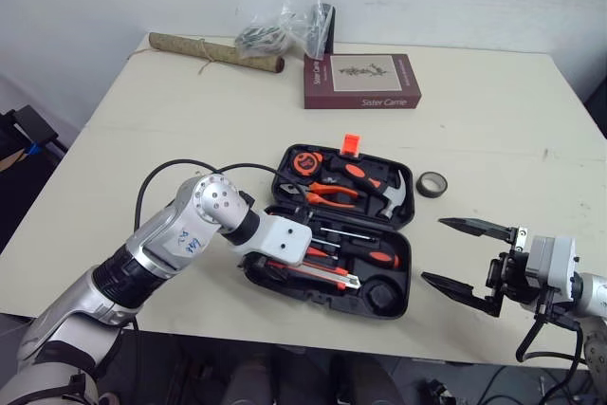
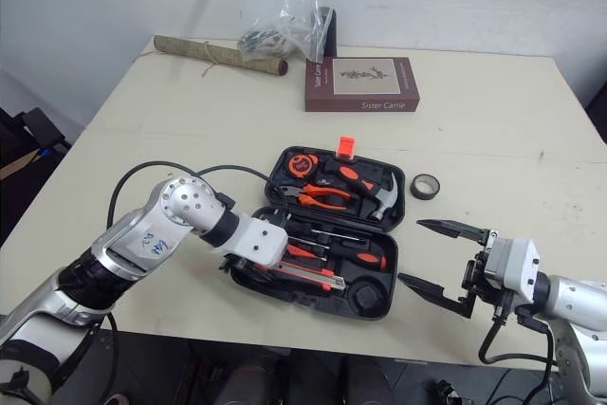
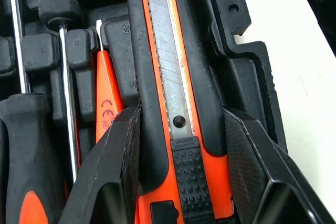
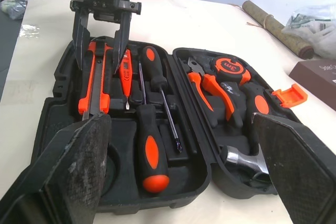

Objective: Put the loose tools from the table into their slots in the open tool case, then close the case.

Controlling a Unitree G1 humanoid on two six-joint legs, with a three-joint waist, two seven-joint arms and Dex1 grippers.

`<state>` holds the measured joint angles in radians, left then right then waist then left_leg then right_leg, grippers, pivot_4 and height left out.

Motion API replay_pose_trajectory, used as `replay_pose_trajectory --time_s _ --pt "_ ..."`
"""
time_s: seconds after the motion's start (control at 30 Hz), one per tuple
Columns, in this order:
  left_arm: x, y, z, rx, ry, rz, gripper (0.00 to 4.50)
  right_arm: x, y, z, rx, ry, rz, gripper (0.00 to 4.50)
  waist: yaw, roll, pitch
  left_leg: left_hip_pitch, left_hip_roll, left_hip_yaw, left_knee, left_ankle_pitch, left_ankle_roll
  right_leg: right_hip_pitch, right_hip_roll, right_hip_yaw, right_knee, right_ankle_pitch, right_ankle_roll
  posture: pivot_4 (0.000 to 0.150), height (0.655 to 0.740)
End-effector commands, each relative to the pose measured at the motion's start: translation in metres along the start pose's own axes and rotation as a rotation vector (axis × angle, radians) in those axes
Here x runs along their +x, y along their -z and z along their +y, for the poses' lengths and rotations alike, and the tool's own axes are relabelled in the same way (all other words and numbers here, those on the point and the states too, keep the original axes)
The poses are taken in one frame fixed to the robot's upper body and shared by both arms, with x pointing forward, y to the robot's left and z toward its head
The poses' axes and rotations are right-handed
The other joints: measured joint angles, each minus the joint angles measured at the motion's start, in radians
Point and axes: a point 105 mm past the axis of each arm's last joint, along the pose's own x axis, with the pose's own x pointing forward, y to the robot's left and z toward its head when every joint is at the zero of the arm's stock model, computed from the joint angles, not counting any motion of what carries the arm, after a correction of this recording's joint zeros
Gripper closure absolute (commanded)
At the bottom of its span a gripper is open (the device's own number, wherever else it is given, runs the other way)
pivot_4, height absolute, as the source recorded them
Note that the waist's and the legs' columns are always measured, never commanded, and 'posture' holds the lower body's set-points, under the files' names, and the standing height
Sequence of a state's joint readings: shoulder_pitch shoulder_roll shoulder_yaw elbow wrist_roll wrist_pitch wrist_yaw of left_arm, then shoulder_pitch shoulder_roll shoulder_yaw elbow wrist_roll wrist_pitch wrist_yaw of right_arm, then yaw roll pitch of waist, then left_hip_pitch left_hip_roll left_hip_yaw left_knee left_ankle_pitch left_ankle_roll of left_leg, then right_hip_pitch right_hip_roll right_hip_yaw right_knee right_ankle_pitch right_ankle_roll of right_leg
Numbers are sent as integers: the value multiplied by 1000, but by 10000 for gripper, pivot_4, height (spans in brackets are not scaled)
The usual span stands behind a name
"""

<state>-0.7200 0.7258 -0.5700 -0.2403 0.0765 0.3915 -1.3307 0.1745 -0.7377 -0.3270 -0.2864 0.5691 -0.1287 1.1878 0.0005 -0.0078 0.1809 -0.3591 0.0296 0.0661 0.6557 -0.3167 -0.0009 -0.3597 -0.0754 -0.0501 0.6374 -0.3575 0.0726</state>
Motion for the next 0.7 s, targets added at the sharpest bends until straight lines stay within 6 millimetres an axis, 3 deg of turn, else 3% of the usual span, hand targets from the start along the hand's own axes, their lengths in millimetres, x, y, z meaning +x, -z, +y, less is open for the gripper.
replay_pose_trajectory --time_s 0.03,0.13,0.43,0.53,0.7 --pt "4 -7 0 25 -7 -40 11862 0 -3 -2 -28 7 -12 0 2 0 0 0 0 0 0 0 0 0 0 0 0 0 0 1500 7400" --pt "-3 -17 8 61 -45 -90 435 0 -3 -3 -27 8 -11 0 2 0 0 0 0 -1 1 0 0 0 0 0 0 0 0 1500 7400" --pt "-32 -39 9 172 -124 -368 435 -1 1 -3 -11 15 -3 0 -1 0 0 -1 0 -1 2 0 0 0 0 -1 1 0 0 1500 7400" --pt "-38 -42 8 143 -163 -528 7911 -2 7 -2 7 27 5 0 -1 0 0 -1 0 -1 3 0 0 0 0 -1 1 0 0 1500 7400" --pt "-22 -32 1 72 -166 -604 30695 -3 16 1 23 37 9 0 0 0 0 -1 0 -1 3 0 1 0 0 -1 1 0 0 1500 7400"
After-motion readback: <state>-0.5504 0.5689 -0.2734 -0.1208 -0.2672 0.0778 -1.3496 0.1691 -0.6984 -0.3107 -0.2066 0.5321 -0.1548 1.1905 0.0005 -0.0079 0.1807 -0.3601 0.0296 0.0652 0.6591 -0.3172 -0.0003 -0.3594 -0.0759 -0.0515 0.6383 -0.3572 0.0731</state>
